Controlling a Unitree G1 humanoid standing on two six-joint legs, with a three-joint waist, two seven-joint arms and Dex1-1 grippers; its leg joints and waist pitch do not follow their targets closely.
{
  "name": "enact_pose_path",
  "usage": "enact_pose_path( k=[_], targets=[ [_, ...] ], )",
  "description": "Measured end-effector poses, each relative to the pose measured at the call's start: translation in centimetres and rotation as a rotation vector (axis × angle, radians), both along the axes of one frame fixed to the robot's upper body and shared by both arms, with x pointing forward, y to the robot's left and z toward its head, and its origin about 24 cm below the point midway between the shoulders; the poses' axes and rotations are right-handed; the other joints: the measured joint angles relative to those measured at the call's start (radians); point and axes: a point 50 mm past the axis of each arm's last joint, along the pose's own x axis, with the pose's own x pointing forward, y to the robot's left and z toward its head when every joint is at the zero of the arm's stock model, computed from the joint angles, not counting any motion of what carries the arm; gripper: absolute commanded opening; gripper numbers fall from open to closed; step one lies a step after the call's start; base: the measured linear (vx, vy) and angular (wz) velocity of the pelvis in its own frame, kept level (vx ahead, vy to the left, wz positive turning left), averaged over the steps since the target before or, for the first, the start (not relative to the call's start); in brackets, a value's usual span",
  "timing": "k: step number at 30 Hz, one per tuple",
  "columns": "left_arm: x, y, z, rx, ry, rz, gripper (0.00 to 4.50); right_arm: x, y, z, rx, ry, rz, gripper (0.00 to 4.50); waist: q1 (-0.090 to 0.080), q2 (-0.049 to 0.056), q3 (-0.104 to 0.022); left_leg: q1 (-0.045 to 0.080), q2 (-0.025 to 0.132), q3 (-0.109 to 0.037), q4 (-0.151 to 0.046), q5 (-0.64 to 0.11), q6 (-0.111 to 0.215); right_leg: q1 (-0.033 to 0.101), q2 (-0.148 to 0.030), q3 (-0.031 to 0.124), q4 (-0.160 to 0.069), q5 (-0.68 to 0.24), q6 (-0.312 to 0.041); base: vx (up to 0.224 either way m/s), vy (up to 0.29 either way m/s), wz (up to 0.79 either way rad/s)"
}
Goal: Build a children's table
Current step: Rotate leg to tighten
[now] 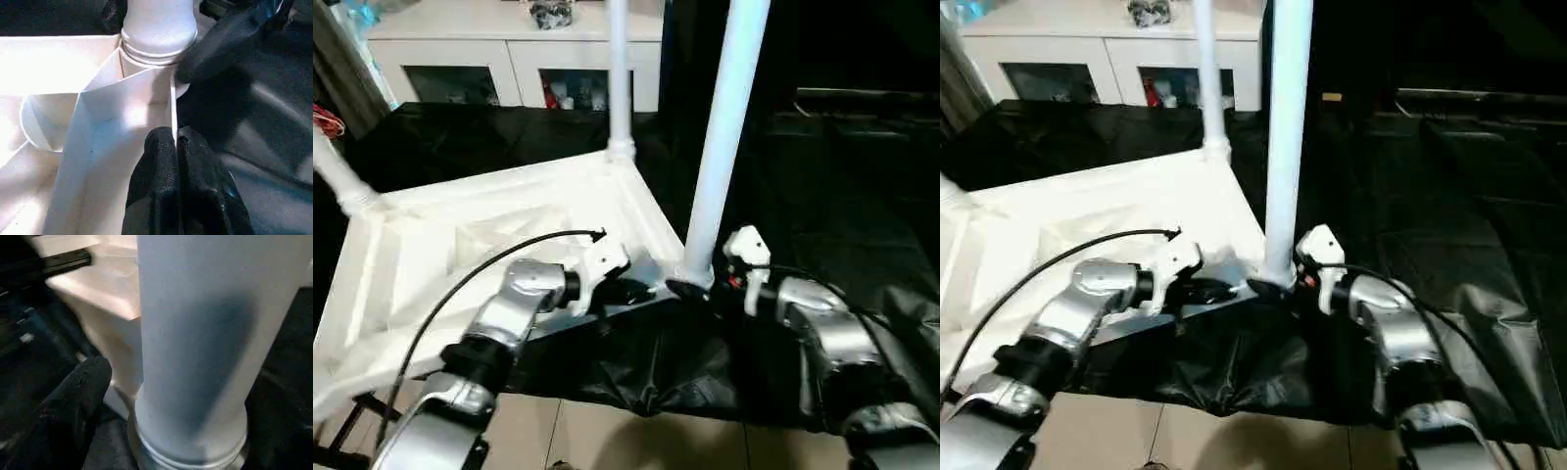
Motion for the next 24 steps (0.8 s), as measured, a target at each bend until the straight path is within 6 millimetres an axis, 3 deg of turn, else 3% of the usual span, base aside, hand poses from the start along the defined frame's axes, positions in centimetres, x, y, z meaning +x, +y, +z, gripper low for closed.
enact_pose_path(
  k=[4,8,9,15,24],
  targets=[
    [-0.6,0.5,-0.1,-0.001,0.025,-0.057,0.0,-0.6,0.1,0.2,-0.006,0.01,0.084,3.45,0.009,0.0,0.0,0.0,0.0,0.0,0.0,0.0,0.0,0.0,0.0,0.0,0.0,0.0,0.0,0.0,0.0,0.0],
    [-1.0,0.9,0.0,0.009,0.044,-0.107,0.0,-1.1,0.2,0.3,-0.015,0.025,0.134,3.33,0.021,0.0,0.0,0.0,0.0,0.0,0.0,0.0,0.0,0.0,0.0,0.0,0.0,0.0,0.0,0.0,0.0,0.0],
    [-1.1,1.0,0.0,0.011,0.048,-0.121,0.0,-1.3,0.3,0.3,-0.016,0.031,0.156,3.06,0.021,-0.001,0.0,0.0,0.0,0.0,0.0,0.0,0.0,0.0,0.0,0.0,0.0,0.0,0.0,0.0,0.0,0.0],
    [-1.4,1.1,0.1,0.016,0.062,-0.147,0.0,-1.7,0.3,0.4,-0.033,0.048,0.201,2.67,0.021,-0.001,0.001,0.0,0.0,0.0,0.0,0.0,0.0,0.0,0.0,0.0,0.0,0.0,0.0,0.0,0.0,0.0],
    [-1.4,0.4,-0.2,0.002,0.057,-0.126,0.0,-1.9,0.1,0.2,-0.019,0.065,0.164,2.58,0.027,-0.001,0.0,0.0,0.0,0.0,0.001,0.0,0.0,0.001,0.0,0.0,0.0,0.0,0.0,0.0,0.0,0.0]
  ],
)
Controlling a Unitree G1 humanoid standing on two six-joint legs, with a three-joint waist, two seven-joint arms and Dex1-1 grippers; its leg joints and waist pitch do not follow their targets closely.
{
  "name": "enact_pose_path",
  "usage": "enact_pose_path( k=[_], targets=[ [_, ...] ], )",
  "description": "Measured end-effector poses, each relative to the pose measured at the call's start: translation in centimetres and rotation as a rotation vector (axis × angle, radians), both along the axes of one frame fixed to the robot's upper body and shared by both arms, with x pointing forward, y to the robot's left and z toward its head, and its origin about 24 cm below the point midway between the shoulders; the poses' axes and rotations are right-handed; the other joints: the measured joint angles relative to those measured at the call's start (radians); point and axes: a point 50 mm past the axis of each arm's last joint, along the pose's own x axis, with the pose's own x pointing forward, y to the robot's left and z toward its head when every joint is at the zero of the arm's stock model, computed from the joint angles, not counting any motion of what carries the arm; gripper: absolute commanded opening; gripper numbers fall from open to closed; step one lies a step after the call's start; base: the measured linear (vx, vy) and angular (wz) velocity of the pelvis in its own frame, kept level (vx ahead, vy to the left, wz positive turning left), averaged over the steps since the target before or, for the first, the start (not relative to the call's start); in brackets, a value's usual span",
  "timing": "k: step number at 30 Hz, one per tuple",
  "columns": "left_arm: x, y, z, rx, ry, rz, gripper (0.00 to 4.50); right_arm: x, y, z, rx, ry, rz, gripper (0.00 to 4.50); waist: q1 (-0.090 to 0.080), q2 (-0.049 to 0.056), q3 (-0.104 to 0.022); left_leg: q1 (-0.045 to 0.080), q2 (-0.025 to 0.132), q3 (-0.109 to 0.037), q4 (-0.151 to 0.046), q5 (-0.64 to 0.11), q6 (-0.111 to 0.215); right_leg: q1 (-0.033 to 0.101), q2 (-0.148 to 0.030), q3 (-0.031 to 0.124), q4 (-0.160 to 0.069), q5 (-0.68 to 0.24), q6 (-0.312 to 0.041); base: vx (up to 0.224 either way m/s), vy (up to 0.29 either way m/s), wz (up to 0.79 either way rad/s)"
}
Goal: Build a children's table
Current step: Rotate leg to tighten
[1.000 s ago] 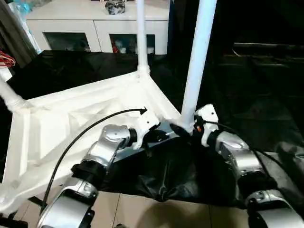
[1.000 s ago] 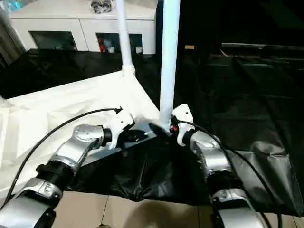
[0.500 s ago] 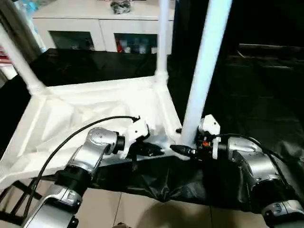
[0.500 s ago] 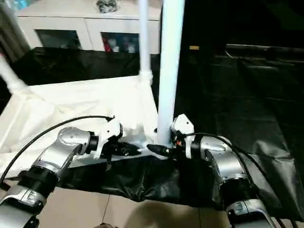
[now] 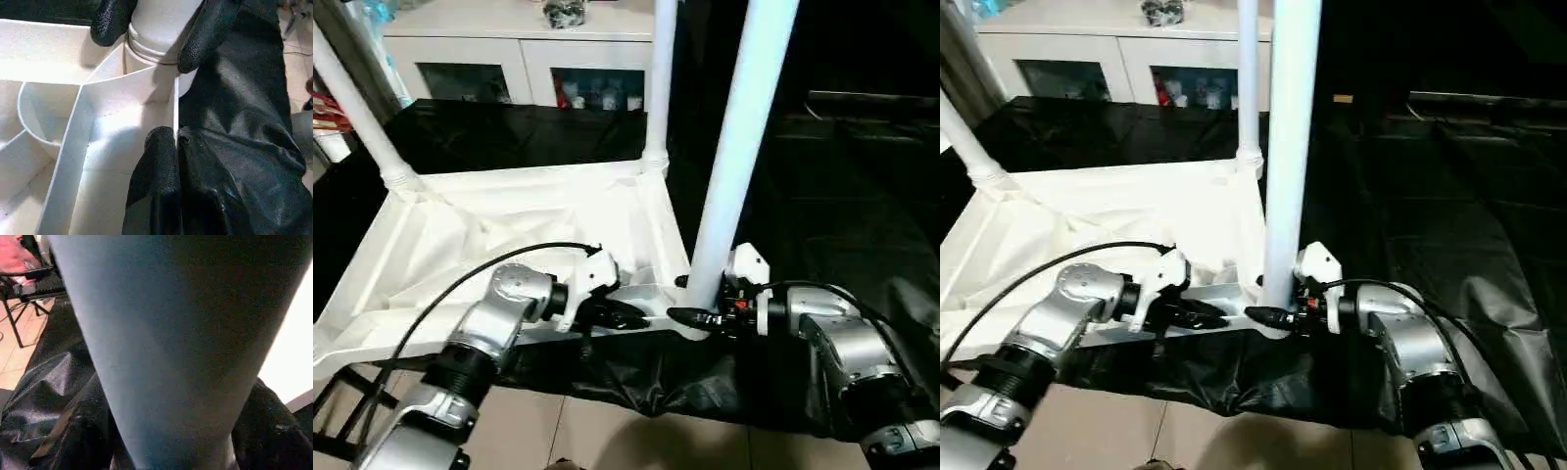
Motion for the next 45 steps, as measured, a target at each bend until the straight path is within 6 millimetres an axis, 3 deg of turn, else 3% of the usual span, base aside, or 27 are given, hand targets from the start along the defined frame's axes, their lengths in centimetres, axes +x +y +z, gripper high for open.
enact_pose_path(
  k=[7,13,15,18,19,20,22,30,33,35,43,45],
  targets=[
    [1.1,-1.5,-0.2,0.004,-0.038,0.108,0.0,1.2,-0.2,-0.6,0.025,-0.028,-0.234,2.57,-0.01,0.0,0.0,0.002,0.0,0.0,0.001,0.0,0.0,0.001,0.0,0.001,0.001,-0.001,0.001,0.0,0.0,0.0],
    [2.3,-2.6,-0.2,0.009,-0.085,0.254,0.0,3.4,1.2,-0.9,0.032,-0.062,-0.503,2.56,-0.028,0.0,-0.001,0.003,-0.001,-0.001,0.0,0.0,0.0,0.001,0.0,0.001,0.001,-0.001,0.002,0.0,0.0,0.0],
    [3.2,-3.4,0.0,0.017,-0.11,0.342,0.0,4.9,2.6,-0.7,0.034,-0.064,-0.683,2.56,-0.04,0.001,-0.001,0.001,-0.001,-0.001,0.001,0.001,-0.001,0.0,0.0,0.001,0.001,0.0,0.001,0.0,0.0,0.0],
    [3.4,-4.3,0.1,0.014,-0.128,0.383,0.0,5.7,3.0,-0.5,0.027,-0.073,-0.79,2.56,-0.041,0.001,-0.001,0.001,-0.001,-0.001,0.0,0.0,-0.001,0.0,0.0,0.001,0.0,0.001,0.0,0.0,0.0,0.0],
    [3.4,-4.3,0.1,0.014,-0.128,0.384,0.0,5.6,3.1,-0.5,0.03,-0.075,-0.794,2.56,-0.04,0.002,-0.001,0.001,-0.001,-0.001,-0.001,0.0,-0.001,0.0,0.0,0.001,0.0,0.0,0.001,0.0,0.0,0.0],
    [3.4,-4.3,0.1,0.014,-0.129,0.384,0.0,5.7,3.1,-0.5,0.034,-0.08,-0.796,3.12,-0.039,0.002,-0.001,0.001,-0.001,-0.001,-0.003,0.0,-0.001,0.0,0.0,0.001,-0.001,-0.001,0.001,0.0,0.0,0.0],
    [3.5,-4.3,0.1,0.013,-0.13,0.384,0.0,5.6,3.1,-0.5,0.04,-0.081,-0.793,3.12,-0.037,0.002,-0.002,0.001,-0.001,-0.001,-0.004,0.0,-0.001,0.0,0.0,0.0,0.0,-0.001,0.001,0.0,0.0,0.0],
    [3.4,-3.7,0.2,0.016,-0.136,0.354,0.0,5.4,3.1,-0.5,0.1,-0.054,-0.708,4.0,-0.042,0.002,-0.001,0.001,-0.001,-0.001,-0.002,0.0,-0.001,0.0,0.0,0.0,0.0,-0.001,0.001,0.0,0.0,0.0],
    [3.2,-3.3,0.2,0.014,-0.129,0.324,0.0,5.1,2.6,-0.6,0.09,-0.057,-0.631,4.1,-0.041,0.002,-0.001,0.001,-0.001,-0.001,-0.003,0.0,-0.001,0.0,0.0,0.0,0.0,-0.001,0.001,0.0,0.0,0.0],
    [2.9,-2.9,0.3,0.008,-0.118,0.275,0.0,4.3,1.8,-0.6,0.056,-0.074,-0.521,4.43,-0.037,0.002,-0.001,0.001,-0.001,-0.001,-0.003,0.0,0.0,0.0,0.0,0.0,-0.001,-0.001,0.001,0.0,0.0,0.0],
    [1.9,-1.1,0.1,0.004,-0.084,0.144,0.0,2.1,-0.2,-0.3,0.012,-0.05,-0.224,4.43,-0.03,0.001,-0.001,0.0,0.0,-0.001,-0.001,0.0,0.0,0.0,0.0,0.0,0.001,-0.001,0.001,0.0,0.0,0.0],
    [1.6,-0.7,0.1,0.002,-0.073,0.118,0.0,1.8,-0.4,-0.1,0.015,-0.041,-0.181,4.09,-0.029,0.001,-0.001,0.0,0.0,-0.001,0.0,0.0,0.0,0.0,0.0,0.0,0.001,-0.001,0.0,0.0,0.0,0.0]
  ],
)
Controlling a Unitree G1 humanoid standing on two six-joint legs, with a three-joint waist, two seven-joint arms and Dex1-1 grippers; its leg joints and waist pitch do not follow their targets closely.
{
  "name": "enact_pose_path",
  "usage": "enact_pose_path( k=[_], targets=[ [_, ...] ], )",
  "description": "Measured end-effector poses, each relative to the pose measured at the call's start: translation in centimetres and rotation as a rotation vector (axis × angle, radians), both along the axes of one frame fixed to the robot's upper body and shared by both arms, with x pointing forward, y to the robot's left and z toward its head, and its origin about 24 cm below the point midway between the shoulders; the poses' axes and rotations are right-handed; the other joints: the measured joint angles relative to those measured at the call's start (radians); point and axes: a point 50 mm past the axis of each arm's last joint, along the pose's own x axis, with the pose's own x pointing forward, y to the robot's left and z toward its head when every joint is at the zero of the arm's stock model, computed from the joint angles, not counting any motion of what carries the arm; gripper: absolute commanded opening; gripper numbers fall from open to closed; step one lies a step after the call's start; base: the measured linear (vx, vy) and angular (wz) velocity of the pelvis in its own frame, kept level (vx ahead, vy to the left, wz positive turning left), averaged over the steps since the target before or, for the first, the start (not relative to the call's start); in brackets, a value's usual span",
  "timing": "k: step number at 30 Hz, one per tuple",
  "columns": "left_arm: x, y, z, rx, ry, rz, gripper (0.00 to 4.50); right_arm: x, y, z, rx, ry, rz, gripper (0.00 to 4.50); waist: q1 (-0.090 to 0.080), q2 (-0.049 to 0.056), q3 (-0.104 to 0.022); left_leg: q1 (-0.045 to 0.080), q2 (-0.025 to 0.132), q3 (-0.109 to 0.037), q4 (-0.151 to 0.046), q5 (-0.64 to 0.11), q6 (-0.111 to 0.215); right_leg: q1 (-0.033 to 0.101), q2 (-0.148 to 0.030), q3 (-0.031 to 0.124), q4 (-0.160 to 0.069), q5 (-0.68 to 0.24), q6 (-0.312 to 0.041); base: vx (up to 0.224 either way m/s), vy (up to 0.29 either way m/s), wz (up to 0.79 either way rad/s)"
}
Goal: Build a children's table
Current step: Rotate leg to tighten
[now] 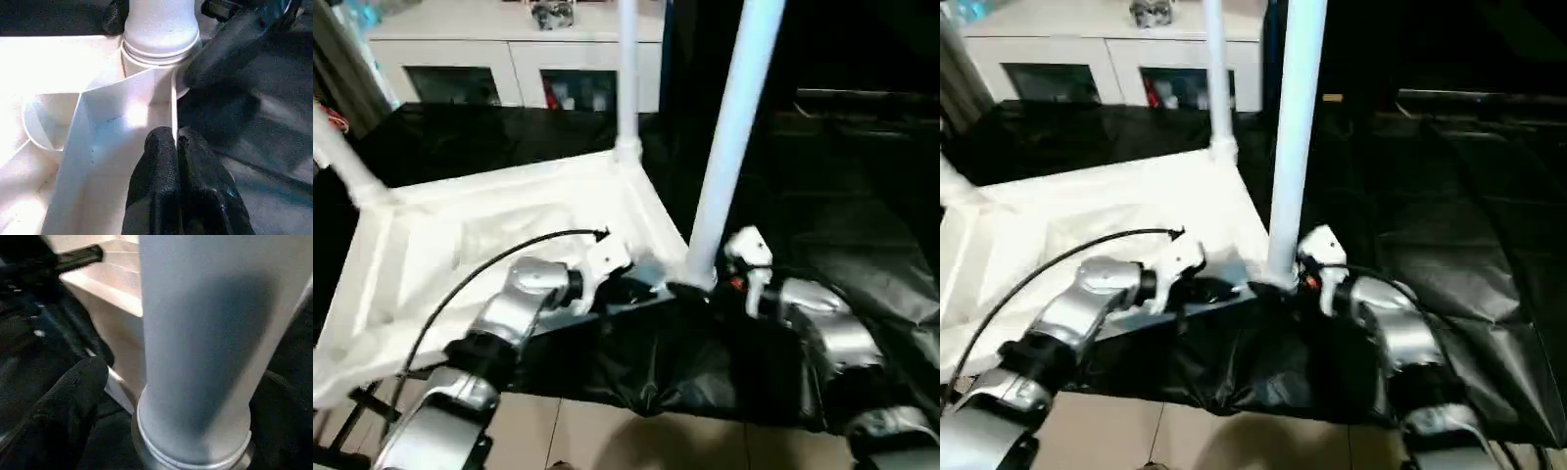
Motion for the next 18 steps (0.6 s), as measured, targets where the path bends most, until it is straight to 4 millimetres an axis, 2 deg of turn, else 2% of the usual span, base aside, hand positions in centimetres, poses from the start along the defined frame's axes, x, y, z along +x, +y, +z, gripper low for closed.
enact_pose_path(
  k=[3,10,12,15,18],
  targets=[
    [-0.5,0.6,0.1,-0.002,0.019,-0.053,0.0,-0.5,-0.2,0.3,-0.007,0.021,0.077,4.04,0.004,0.0,0.0,0.0,0.0,0.0,0.0,0.0,0.0,0.0,0.0,0.0,0.0,0.0,0.0,0.0,0.0,0.0],
    [-1.0,1.3,0.1,0.005,0.048,-0.109,0.0,-1.2,-0.1,0.4,-0.003,0.048,0.156,3.3,0.021,-0.001,0.0,0.0,0.001,0.0,0.0,0.0,0.0,0.0,0.0,0.0,0.0,0.0,0.0,0.0,0.0,0.0],
    [-1.1,1.4,0.0,0.006,0.051,-0.114,0.0,-1.2,-0.1,0.3,-0.004,0.052,0.157,3.26,0.022,-0.001,0.0,0.0,0.001,0.0,0.0,0.0,0.0,0.0,0.0,0.0,0.0,0.0,0.0,0.0,0.0,0.0],
    [-1.2,1.5,0.1,0.007,0.055,-0.118,0.0,-1.2,-0.1,0.4,-0.006,0.053,0.159,2.88,0.022,-0.001,0.001,0.0,0.0,0.0,0.0,0.0,0.0,0.0,0.0,0.0,0.0,0.0,0.0,0.0,0.0,0.0],
    [-1.2,1.4,0.1,0.007,0.057,-0.119,0.0,-1.3,-0.1,0.4,-0.007,0.057,0.159,2.75,0.022,-0.001,0.001,0.0,0.001,0.0,0.0,0.0,0.0,0.0,0.0,0.0,0.0,0.0,0.0,0.0,0.0,0.0]
  ],
)
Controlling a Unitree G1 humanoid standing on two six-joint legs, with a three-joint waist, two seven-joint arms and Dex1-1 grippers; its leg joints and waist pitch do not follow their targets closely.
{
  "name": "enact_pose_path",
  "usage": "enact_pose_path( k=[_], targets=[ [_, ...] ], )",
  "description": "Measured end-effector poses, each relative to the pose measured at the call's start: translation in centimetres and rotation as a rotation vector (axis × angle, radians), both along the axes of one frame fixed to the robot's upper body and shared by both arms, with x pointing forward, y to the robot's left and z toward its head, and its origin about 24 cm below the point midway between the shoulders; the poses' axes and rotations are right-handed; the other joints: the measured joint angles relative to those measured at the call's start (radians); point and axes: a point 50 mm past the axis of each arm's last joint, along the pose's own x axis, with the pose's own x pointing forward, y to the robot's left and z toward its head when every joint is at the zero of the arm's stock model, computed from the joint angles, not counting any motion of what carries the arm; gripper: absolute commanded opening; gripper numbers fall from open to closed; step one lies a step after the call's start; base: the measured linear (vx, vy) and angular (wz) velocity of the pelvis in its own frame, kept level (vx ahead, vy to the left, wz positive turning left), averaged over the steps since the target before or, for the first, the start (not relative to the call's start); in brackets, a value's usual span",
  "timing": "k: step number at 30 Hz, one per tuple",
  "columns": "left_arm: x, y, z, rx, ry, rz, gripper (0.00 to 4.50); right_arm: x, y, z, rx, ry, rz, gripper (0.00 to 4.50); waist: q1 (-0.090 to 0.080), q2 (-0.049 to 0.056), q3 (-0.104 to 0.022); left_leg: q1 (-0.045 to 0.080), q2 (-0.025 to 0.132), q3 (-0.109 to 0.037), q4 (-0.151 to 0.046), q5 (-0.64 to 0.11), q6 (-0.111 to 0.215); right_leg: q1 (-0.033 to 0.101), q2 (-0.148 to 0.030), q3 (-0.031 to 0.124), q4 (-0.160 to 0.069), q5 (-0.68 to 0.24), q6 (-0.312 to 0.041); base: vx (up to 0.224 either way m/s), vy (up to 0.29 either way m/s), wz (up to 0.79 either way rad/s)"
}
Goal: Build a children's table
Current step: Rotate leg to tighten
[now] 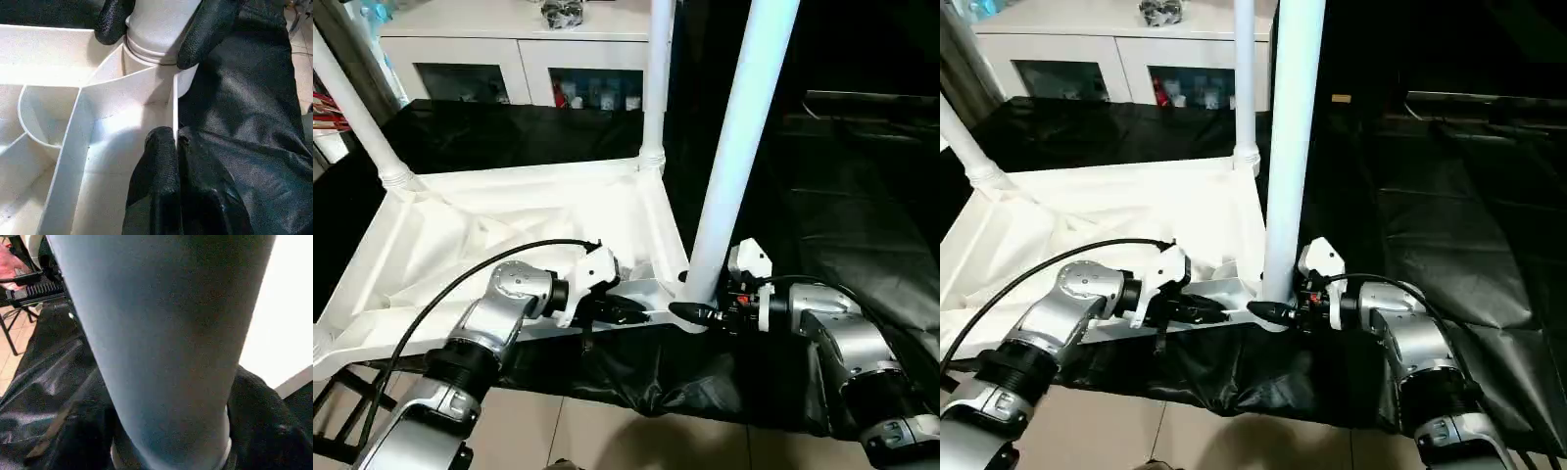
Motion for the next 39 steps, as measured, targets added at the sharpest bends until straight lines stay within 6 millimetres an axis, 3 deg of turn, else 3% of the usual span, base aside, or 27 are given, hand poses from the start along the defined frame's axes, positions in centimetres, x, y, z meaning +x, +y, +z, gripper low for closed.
enact_pose_path(
  k=[7,13,19,20,30,39],
  targets=[
    [0.3,-0.8,-0.2,-0.005,-0.023,0.057,0.0,0.4,0.4,-0.5,0.006,-0.007,-0.095,2.61,-0.002,0.0,0.0,0.001,0.0,0.0,0.001,0.0,0.0,0.001,0.0,0.0,0.001,0.0,0.0,0.0,0.0,0.0],
    [2.5,-3.3,-0.1,0.008,-0.078,0.276,0.0,3.7,1.8,-0.8,0.026,-0.043,-0.513,2.61,-0.028,-0.001,0.0,0.002,-0.001,0.0,0.002,0.0,-0.001,0.001,0.0,0.001,0.0,0.0,0.001,0.0,0.0,0.0],
    [3.3,-5.1,0.1,0.006,-0.1,0.379,0.0,5.0,2.8,-0.8,0.029,-0.063,-0.733,2.61,-0.029,0.001,-0.001,0.0,-0.001,0.0,-0.002,0.0,0.0,0.0,0.0,0.0,-0.001,0.0,0.0,0.0,0.0,0.0],
    [3.3,-5.2,0.1,0.005,-0.1,0.386,0.0,5.0,2.8,-0.8,0.03,-0.069,-0.747,3.17,-0.027,0.001,-0.001,0.0,-0.001,0.0,-0.002,0.0,0.0,0.0,0.0,0.0,-0.001,0.0,0.0,0.0,0.0,0.0],
    [3.2,-4.7,0.1,0.007,-0.102,0.357,0.0,4.8,3.0,-0.9,0.057,-0.075,-0.674,3.98,-0.031,0.001,-0.001,0.0,-0.001,0.0,-0.001,0.0,0.0,0.0,0.0,0.0,-0.001,0.0,0.0,0.0,0.0,0.0],
    [2.2,-2.8,0.0,-0.001,-0.071,0.216,0.0,3.1,1.5,-0.7,0.012,-0.08,-0.374,3.98,-0.028,0.001,-0.001,0.0,0.0,0.0,0.0,0.0,0.0,0.0,0.0,0.0,0.001,0.0,0.0,0.0,0.0,0.0]
  ],
)
